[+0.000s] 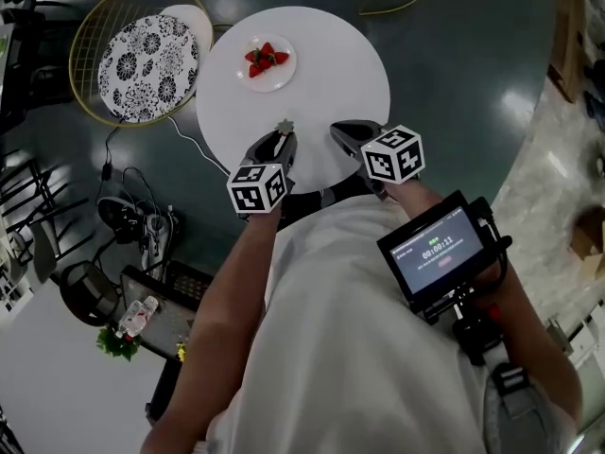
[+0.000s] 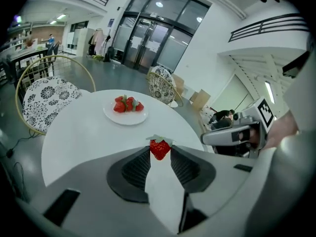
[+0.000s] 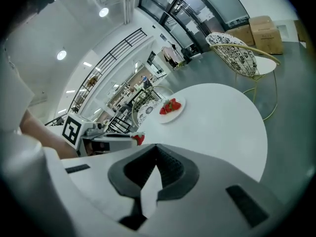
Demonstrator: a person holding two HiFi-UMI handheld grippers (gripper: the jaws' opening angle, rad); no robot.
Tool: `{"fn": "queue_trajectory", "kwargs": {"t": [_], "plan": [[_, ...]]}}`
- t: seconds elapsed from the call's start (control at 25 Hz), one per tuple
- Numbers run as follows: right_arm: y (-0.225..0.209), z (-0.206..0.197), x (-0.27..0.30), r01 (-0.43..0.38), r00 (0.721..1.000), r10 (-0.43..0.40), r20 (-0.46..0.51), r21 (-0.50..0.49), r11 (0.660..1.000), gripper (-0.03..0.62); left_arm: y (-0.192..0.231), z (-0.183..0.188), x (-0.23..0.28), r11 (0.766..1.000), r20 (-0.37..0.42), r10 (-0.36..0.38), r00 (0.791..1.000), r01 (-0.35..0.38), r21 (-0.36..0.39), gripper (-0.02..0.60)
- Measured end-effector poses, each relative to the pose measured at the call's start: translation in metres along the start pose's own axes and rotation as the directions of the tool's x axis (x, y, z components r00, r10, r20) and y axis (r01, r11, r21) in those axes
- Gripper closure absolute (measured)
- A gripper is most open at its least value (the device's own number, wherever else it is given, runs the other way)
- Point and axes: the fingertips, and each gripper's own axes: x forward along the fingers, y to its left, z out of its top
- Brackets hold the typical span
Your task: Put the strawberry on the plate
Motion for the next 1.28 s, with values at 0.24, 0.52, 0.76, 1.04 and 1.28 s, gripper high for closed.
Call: {"fn": "queue_trajectory", "kwargs": {"t": [0.24,0.52,0.76,1.04,1.28], "plan": [[0.009,-0.003,0.004,-0.025,0.999,0.024,-0.043,-0.008,1.000,0.586,-0.001,0.001,-0.016,0.998,0.033,-0.004,0.999,0.006,-0.070,0.446],[0.016,-0.009,0.004,-0.033,0.997,0.032,-0.065,-0.003,0.999,0.586,0.014,0.005,-0.024,0.990,0.024,0.033,0.999,-0.029,-0.138,0.446],[0.015,-0.006,0.005,-0.022,0.998,0.023,-0.054,0.018,1.000,0.586,0.025,0.020,-0.009,0.991,-0.038,0.034,0.999,-0.038,-0.131,0.446],[0.008,-0.001,0.003,0.003,1.000,-0.001,-0.030,0.048,0.999,0.586,0.034,0.050,0.018,0.990,-0.063,0.031,0.998,-0.039,-0.132,0.446],[0.004,0.004,0.000,0.022,1.000,-0.023,0.010,0.109,0.994,0.586,0.050,0.064,0.044,0.991,-0.106,0.044,0.993,-0.057,-0.124,0.446]]}}
